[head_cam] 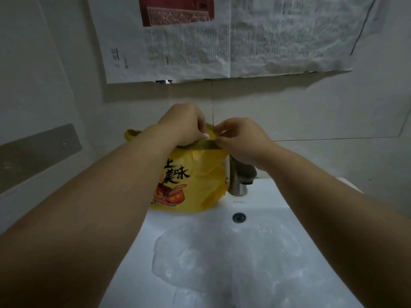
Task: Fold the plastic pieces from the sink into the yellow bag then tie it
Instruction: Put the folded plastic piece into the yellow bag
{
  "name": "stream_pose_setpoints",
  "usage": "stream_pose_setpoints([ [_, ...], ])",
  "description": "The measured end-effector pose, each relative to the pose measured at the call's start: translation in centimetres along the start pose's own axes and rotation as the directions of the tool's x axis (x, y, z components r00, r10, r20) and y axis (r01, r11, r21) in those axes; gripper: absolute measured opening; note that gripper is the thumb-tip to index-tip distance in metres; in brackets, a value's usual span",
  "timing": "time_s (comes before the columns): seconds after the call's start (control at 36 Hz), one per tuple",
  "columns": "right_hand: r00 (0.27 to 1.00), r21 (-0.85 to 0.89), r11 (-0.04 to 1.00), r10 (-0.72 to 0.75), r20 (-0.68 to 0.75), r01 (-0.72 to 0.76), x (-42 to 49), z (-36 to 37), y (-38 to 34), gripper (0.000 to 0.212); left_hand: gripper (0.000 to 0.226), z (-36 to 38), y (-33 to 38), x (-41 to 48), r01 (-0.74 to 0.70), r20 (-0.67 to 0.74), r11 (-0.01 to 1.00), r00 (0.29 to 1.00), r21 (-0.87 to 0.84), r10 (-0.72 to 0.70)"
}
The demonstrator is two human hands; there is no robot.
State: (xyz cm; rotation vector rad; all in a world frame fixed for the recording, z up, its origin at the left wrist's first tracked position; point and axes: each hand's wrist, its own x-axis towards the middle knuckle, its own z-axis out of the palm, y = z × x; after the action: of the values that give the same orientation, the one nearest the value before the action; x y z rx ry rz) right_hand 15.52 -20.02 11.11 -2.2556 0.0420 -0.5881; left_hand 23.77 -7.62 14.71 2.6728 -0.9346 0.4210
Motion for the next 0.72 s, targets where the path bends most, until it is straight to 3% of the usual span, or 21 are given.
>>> stream_pose_setpoints([
  [0.17,0.998,-0.136,0.99,-0.04,0.047,0.046,0.8,0.6,-0.1,0.041,0.018,0.1,0.4,0.3,-0.01,0.349,0.978,0.935,0.208,-0.065],
  [0.28,0.999,-0.113,0.993,-0.028,0.018,0.03,0.8,0.6,0.1,0.043,0.028,0.3,0.7,0.5,0.028,0.381,0.979,0.919,0.2,-0.104],
  [0.36,0.999,-0.113,0.993,-0.027,-0.027,0.024,0.5,0.3,-0.1,0.042,0.021,-0.5,1.0,-0.2,0.034,0.325,0.989,0.942,0.142,-0.079],
  [0.44,0.997,-0.075,0.997,-0.012,-0.081,0.006,-0.3,-0.1,-0.2,0.036,0.039,-1.5,0.8,-1.3,0.086,0.114,0.995,0.989,0.057,-0.092],
  [0.5,0.994,-0.036,0.999,0.011,-0.112,-0.015,-1.2,-0.5,-0.5,0.034,0.033,-2.0,0.9,-2.5,0.048,0.003,0.998,0.999,-0.036,-0.048],
  [0.64,0.979,0.064,0.995,0.085,-0.186,-0.074,-4.4,-1.3,-1.0,0.029,0.026,-1.8,2.4,-6.8,-0.096,-0.235,0.953,0.972,-0.287,0.027],
  [0.72,0.98,0.033,0.994,0.112,-0.167,-0.108,-8.1,-1.4,-0.7,0.029,0.026,-0.2,4.0,-10.3,-0.14,-0.327,0.916,0.945,-0.377,0.01],
])
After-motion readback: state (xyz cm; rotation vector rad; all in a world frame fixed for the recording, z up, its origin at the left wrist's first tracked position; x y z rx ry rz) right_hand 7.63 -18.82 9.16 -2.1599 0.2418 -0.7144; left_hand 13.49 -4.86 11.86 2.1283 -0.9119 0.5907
